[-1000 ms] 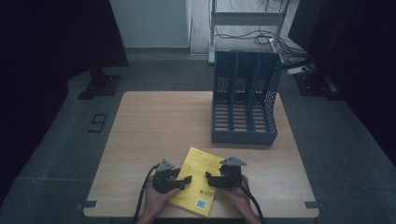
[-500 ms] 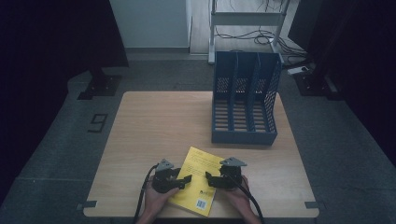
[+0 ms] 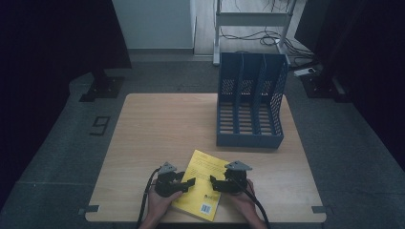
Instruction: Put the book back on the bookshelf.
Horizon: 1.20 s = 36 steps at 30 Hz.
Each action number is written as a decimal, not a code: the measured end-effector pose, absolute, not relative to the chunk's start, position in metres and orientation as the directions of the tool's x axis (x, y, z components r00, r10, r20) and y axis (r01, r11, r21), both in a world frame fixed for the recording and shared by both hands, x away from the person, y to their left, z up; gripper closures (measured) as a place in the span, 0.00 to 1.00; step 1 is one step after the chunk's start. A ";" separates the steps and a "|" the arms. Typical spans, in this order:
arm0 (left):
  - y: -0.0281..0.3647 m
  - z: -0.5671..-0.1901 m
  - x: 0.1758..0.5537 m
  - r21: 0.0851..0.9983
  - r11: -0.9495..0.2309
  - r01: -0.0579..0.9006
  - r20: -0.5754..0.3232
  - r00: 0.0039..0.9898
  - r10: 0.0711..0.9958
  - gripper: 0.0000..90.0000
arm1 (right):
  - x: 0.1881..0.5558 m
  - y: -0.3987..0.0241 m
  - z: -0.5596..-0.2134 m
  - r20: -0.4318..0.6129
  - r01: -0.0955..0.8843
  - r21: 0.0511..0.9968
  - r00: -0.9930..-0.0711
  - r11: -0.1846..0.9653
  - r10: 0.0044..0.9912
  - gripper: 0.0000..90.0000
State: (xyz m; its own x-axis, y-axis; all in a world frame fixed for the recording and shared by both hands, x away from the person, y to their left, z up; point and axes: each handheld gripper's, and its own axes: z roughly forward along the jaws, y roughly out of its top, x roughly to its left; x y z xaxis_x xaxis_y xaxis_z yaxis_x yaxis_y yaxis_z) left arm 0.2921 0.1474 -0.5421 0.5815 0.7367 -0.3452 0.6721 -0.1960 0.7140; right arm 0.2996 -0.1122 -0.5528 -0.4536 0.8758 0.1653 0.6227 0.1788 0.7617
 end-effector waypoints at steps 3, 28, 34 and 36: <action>0.148 -0.542 0.292 0.713 -0.190 0.675 -0.354 0.580 0.734 0.44 | 0.300 -0.112 -0.553 0.167 0.623 0.762 -0.453 0.177 0.876 0.12; 0.157 -0.534 0.294 0.709 -0.107 0.697 -0.459 0.572 0.680 0.46 | 0.299 -0.112 -0.553 0.166 0.619 0.766 -0.451 0.174 0.877 0.12; 0.159 -0.531 0.295 0.710 -0.094 0.698 -0.481 0.578 0.660 0.48 | 0.299 -0.112 -0.554 0.168 0.618 0.767 -0.451 0.171 0.877 0.12; 0.160 -0.531 0.295 0.710 -0.091 0.698 -0.485 0.579 0.655 0.48 | 0.299 -0.112 -0.554 0.168 0.618 0.768 -0.451 0.170 0.876 0.13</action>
State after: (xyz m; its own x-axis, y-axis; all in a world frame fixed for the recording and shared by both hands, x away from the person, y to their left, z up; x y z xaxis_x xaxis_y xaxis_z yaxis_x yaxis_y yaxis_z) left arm 0.2948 0.1597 -0.5310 0.5788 0.6554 -0.4852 0.6983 -0.0911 0.7100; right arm 0.2988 -0.1123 -0.5537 -0.4511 0.8764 0.1684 0.6175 0.1703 0.7679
